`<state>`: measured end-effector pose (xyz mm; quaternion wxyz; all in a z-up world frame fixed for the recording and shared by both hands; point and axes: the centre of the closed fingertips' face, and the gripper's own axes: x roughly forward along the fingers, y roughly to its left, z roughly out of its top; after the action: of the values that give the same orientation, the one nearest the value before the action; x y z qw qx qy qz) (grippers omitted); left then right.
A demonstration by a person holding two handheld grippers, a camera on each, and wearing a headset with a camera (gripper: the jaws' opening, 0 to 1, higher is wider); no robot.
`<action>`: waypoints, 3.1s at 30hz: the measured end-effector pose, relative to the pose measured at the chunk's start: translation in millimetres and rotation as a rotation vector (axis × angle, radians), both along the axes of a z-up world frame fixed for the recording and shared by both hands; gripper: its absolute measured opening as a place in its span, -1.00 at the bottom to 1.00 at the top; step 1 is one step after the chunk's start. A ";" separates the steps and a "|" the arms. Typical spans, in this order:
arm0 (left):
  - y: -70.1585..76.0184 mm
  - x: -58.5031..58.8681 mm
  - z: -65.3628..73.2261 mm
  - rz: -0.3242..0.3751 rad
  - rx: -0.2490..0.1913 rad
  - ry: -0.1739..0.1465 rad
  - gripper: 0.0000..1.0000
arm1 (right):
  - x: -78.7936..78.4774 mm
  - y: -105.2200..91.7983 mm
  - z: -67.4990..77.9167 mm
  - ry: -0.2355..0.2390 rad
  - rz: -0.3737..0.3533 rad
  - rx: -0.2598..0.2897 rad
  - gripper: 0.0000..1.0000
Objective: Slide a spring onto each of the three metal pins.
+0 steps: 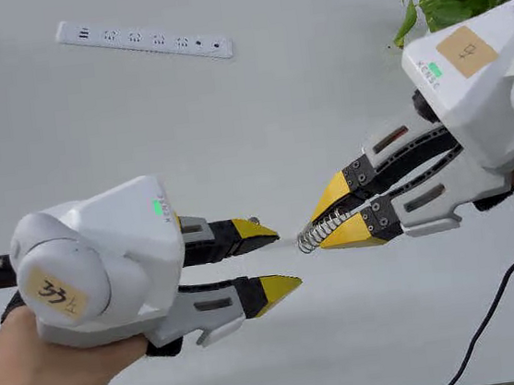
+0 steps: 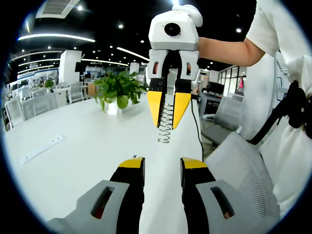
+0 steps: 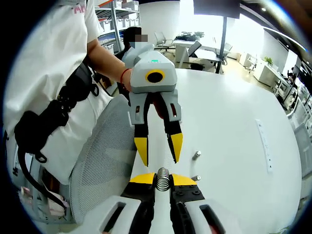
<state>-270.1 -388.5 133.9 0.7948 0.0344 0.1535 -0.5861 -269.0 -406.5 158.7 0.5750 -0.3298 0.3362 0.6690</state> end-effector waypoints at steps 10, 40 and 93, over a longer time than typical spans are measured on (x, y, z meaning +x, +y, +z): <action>27.4 7.3 -11.4 0.060 0.033 -0.005 -0.25 | 14.1 -20.1 -10.2 -0.018 -0.072 -0.038 -0.86; 78.3 23.4 -54.5 0.148 0.068 -0.009 0.98 | 78.5 -61.2 -73.5 -0.048 -0.255 -0.203 -0.86; 75.5 20.9 -67.3 0.134 0.043 0.047 0.98 | 85.5 -67.1 -134.3 0.023 -0.206 -0.303 -0.86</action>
<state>-249.2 -313.0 66.6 0.8275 0.0274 0.1864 -0.5288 -183.4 -473.6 24.5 0.5804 -0.3688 0.4717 0.5518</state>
